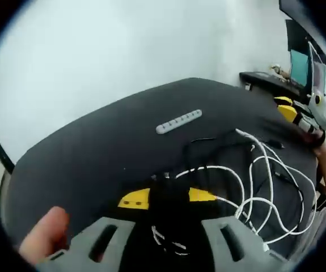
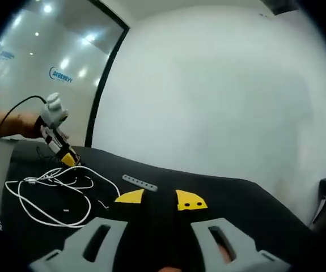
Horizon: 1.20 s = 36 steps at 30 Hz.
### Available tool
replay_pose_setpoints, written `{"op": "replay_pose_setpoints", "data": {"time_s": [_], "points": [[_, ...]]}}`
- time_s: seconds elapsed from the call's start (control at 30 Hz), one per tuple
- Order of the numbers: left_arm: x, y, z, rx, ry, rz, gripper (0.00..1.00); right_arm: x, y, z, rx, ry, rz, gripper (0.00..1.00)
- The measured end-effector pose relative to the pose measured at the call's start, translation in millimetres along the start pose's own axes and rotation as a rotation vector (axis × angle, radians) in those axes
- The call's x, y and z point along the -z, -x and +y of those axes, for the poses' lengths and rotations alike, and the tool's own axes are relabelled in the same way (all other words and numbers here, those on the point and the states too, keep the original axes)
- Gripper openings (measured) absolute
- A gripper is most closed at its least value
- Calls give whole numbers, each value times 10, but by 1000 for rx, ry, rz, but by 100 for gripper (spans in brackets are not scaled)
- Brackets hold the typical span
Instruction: Grab the wires, straighten them and put them on the rack
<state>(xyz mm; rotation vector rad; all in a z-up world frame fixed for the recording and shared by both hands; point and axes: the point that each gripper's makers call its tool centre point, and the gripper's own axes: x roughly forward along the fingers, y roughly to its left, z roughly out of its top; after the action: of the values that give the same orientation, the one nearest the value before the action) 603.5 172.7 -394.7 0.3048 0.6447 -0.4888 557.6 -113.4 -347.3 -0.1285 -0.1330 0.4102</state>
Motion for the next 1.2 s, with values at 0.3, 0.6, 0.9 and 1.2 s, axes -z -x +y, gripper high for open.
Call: {"op": "replay_pose_setpoints", "data": {"time_s": [0.3,0.6,0.9,1.2], "points": [[7,234,135,26,74,-1,16,15,-4,-3,6,6,5,17],[-373,823,636,-110,-3,-133,16,17,-1,-11,9,11,5,17],[-912,2072,2039,-424,21,-220,16,34,5,-6,13,20,16,17],[-58,1638,2180,-473,-2,-129,16,37,15,7,6,22,21,18]]}}
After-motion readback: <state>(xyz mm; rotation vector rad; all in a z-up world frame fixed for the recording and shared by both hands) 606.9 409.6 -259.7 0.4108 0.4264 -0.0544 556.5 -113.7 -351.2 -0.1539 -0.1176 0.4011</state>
